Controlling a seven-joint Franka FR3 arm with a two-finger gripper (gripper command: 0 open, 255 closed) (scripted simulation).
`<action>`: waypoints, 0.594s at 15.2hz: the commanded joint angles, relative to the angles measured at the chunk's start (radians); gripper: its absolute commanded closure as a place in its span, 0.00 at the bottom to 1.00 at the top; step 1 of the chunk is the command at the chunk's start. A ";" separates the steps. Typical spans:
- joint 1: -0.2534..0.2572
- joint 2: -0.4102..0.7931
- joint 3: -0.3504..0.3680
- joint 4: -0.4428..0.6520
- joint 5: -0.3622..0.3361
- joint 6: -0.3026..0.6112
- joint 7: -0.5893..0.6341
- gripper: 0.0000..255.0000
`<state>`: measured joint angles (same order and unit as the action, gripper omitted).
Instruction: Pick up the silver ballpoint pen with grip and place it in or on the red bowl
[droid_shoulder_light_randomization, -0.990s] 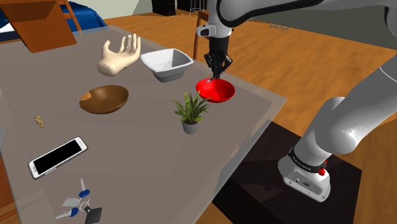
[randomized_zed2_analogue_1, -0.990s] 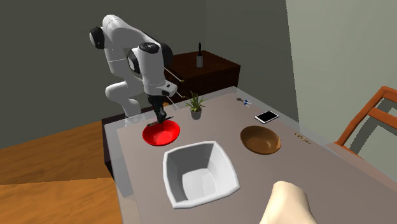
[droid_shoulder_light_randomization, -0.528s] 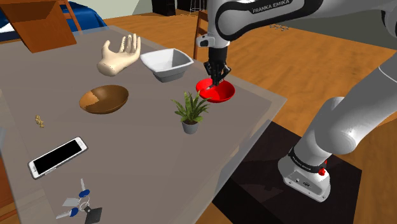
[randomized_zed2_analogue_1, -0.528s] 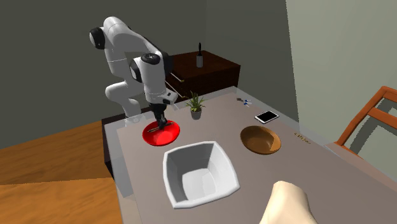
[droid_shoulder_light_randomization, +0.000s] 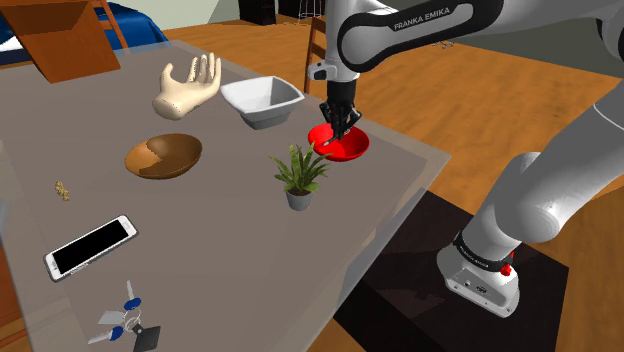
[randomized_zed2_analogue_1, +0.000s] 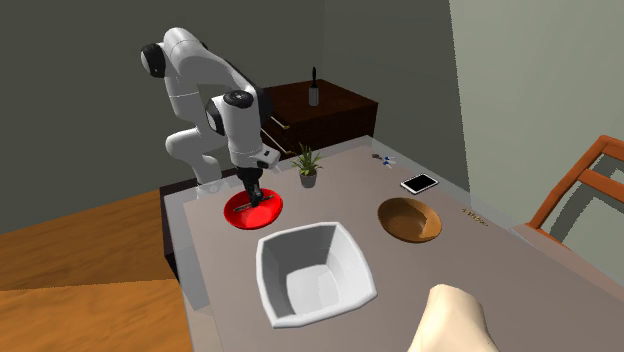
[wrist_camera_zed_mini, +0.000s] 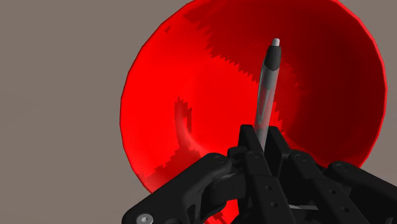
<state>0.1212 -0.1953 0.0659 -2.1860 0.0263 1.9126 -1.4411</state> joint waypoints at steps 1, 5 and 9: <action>0.000 0.000 0.000 0.000 0.000 0.000 0.000 1.00; 0.000 0.000 0.000 0.000 0.000 0.000 0.000 0.00; -0.001 -0.008 -0.001 0.060 0.000 -0.067 0.000 0.00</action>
<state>0.1200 -0.1989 0.0642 -2.1451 0.0256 1.8690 -1.4429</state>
